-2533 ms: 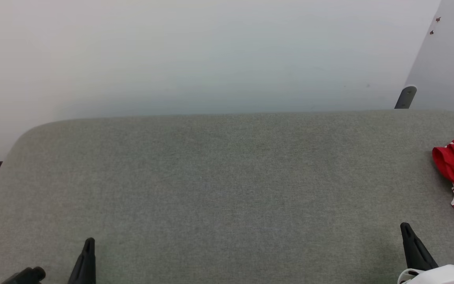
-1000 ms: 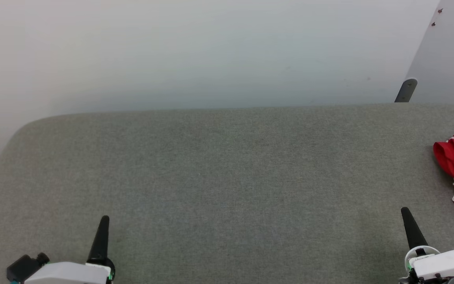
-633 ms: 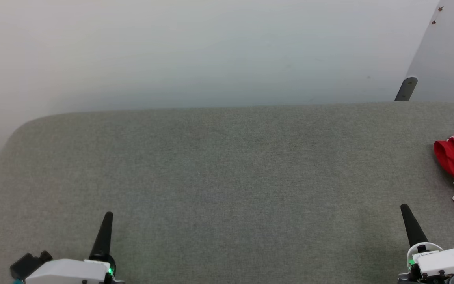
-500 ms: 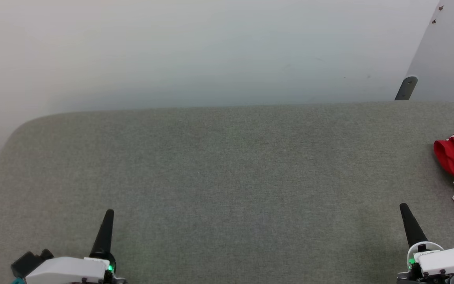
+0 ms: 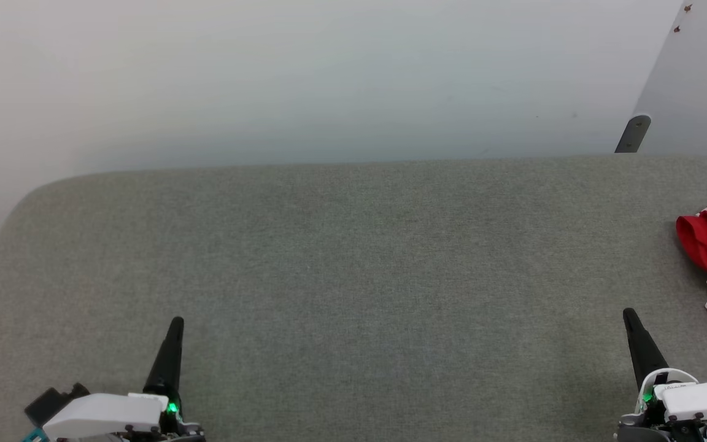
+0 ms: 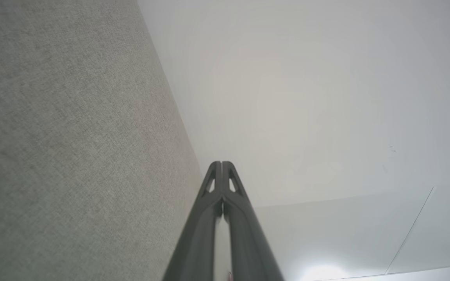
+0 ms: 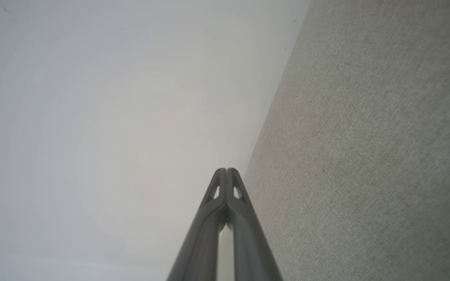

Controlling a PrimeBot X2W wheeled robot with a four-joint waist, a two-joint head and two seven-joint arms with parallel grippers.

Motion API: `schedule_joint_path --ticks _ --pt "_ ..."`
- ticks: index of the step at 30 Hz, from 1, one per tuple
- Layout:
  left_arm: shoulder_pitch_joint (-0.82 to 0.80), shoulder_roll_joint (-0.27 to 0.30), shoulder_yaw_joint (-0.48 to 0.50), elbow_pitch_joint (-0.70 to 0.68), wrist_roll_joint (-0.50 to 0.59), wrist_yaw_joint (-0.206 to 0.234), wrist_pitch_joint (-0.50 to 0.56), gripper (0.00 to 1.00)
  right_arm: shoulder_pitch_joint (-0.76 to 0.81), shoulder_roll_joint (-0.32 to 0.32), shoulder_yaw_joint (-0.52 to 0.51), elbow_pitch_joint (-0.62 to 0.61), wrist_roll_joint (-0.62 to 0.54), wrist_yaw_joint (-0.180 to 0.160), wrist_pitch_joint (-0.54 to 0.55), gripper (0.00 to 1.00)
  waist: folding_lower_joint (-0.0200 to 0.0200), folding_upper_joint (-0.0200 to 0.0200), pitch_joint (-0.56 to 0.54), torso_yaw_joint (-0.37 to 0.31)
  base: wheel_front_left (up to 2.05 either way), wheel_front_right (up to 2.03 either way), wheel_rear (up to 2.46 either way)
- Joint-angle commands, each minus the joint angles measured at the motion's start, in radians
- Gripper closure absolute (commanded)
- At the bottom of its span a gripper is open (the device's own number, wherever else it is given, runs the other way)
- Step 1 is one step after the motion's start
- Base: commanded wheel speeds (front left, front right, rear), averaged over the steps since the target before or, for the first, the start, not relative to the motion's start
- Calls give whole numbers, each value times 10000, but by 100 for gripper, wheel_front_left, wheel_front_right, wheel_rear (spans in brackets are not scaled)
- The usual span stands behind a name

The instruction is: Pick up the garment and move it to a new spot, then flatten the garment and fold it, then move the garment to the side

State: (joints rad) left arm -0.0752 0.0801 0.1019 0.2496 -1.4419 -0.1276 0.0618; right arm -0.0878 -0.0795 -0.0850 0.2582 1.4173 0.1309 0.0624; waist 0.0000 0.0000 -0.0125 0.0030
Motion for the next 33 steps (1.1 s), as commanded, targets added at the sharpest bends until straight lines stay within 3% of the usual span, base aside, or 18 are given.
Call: schedule_joint_path --ticks 1,33 --pt "-120 -8 46 -56 -192 -44 53 100 -138 40 -54 -74 198 -2 70 100 0 0 8 -2 0 0 0" --pt "-389 -314 143 -52 -1719 -55 554 100 -223 323 -309 -150 1970 0 550 100 0 0 156 -30 0 0 0"
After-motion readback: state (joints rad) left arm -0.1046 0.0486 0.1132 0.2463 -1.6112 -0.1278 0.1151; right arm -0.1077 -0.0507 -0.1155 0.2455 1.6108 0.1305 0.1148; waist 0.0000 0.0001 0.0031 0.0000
